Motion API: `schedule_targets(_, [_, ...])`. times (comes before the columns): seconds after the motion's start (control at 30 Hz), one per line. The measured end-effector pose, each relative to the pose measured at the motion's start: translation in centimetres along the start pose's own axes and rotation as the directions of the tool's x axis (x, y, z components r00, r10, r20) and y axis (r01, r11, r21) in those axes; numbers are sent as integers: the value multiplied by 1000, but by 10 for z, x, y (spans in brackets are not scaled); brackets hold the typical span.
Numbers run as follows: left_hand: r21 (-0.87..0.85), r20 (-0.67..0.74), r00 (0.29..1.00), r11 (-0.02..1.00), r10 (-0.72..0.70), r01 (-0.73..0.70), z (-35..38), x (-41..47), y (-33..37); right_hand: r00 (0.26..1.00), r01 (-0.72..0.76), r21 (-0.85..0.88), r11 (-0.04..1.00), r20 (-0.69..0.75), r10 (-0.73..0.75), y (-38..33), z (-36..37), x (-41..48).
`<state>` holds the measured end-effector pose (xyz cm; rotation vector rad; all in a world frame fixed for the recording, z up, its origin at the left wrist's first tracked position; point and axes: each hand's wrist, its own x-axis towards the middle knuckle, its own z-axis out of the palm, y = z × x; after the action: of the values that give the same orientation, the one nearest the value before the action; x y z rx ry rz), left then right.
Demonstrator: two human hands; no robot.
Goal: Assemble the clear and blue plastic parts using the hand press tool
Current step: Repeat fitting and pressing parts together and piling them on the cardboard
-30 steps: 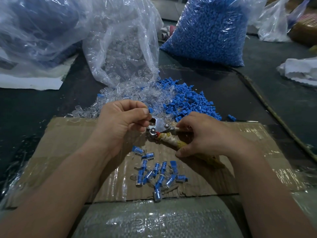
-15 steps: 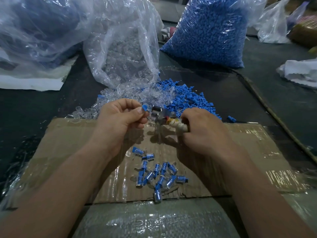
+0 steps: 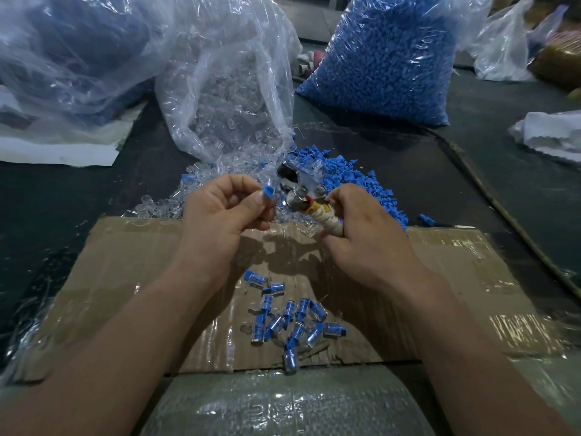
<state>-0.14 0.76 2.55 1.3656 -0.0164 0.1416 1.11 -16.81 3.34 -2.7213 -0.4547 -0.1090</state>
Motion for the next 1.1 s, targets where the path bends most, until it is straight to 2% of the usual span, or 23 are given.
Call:
schedule_targets(0.4, [47, -4, 1000, 999, 9, -9, 2, -3, 3, 997, 41, -3, 999, 65, -40, -4, 0, -1])
schedule_targets(0.53, [113, -14, 1000, 993, 26, -25, 4, -6, 5, 996, 45, -6, 999, 73, -44, -5, -1, -1])
schedule_targets(0.73, [310, -40, 993, 946, 112, -94, 9, -8, 4, 997, 38, -1, 999, 71, -38, -5, 0, 4])
schedule_targets(1.1, [366, -63, 986, 923, 152, -119, 6, -6, 2, 999, 40, -10, 999, 21, -40, -5, 5, 3])
